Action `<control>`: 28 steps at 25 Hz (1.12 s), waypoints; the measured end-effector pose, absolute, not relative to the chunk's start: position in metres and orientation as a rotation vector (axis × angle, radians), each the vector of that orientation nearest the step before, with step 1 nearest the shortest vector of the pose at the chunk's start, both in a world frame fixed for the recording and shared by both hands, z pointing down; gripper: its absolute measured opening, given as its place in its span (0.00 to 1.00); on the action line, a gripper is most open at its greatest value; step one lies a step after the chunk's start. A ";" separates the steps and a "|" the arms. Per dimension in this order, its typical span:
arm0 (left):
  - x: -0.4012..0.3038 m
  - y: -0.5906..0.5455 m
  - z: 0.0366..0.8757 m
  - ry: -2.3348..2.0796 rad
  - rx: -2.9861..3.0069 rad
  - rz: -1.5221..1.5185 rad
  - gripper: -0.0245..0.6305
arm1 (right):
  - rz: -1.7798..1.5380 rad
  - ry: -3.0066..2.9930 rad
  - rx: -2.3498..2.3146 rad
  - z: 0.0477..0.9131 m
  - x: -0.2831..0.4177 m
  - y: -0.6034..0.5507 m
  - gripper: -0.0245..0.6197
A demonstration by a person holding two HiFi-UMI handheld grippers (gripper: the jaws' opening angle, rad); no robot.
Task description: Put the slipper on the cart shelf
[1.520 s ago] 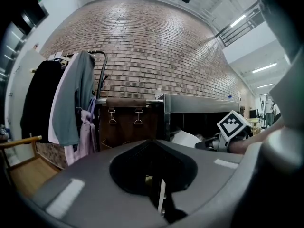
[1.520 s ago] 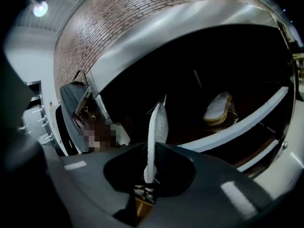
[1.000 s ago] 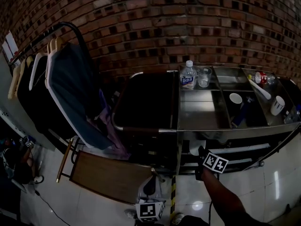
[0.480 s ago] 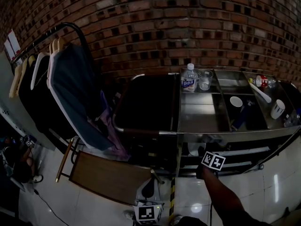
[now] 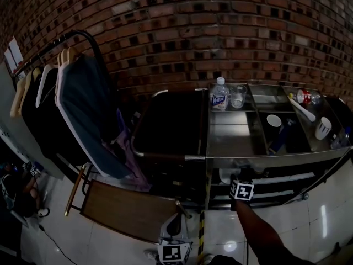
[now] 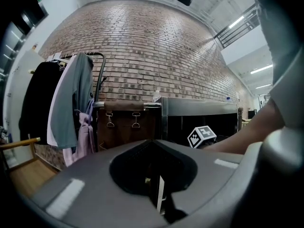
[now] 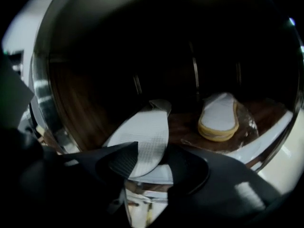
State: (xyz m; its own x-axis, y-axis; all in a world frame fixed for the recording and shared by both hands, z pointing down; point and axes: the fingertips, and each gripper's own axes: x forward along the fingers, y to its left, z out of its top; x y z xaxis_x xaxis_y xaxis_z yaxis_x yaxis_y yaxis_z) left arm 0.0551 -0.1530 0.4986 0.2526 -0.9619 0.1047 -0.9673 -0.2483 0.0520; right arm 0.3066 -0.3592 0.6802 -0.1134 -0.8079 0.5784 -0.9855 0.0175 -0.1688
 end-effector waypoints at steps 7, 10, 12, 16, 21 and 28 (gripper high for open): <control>0.059 -0.151 0.500 -1.834 2.427 0.099 0.06 | 0.581 -2.000 1.817 0.662 0.304 -0.359 0.41; 0.061 -0.150 0.497 -1.827 2.439 0.083 0.06 | 0.494 -2.052 1.817 0.638 0.300 -0.352 0.43; 0.063 -0.149 0.495 -1.823 2.440 0.063 0.06 | 0.428 -2.110 1.817 0.615 0.295 -0.342 0.43; 0.070 -0.147 0.497 -1.798 2.449 0.052 0.06 | 0.316 -2.231 1.810 0.569 0.283 -0.306 0.39; 0.083 -0.149 0.504 -1.770 2.465 0.033 0.06 | 0.283 -2.355 1.785 0.529 0.265 -0.250 0.32; 0.111 -0.145 0.488 -1.675 2.526 -0.019 0.06 | 0.269 -2.282 1.925 0.508 0.272 -0.186 0.05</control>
State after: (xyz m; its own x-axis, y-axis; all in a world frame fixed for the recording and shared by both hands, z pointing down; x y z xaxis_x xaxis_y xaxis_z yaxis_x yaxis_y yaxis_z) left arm 0.1109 -0.1450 0.4880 0.3911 -0.9190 0.0502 -0.9176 -0.3851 0.0987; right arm 0.2718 -0.1857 0.5080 -0.1692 -0.9598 0.2241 -0.9856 0.1636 -0.0434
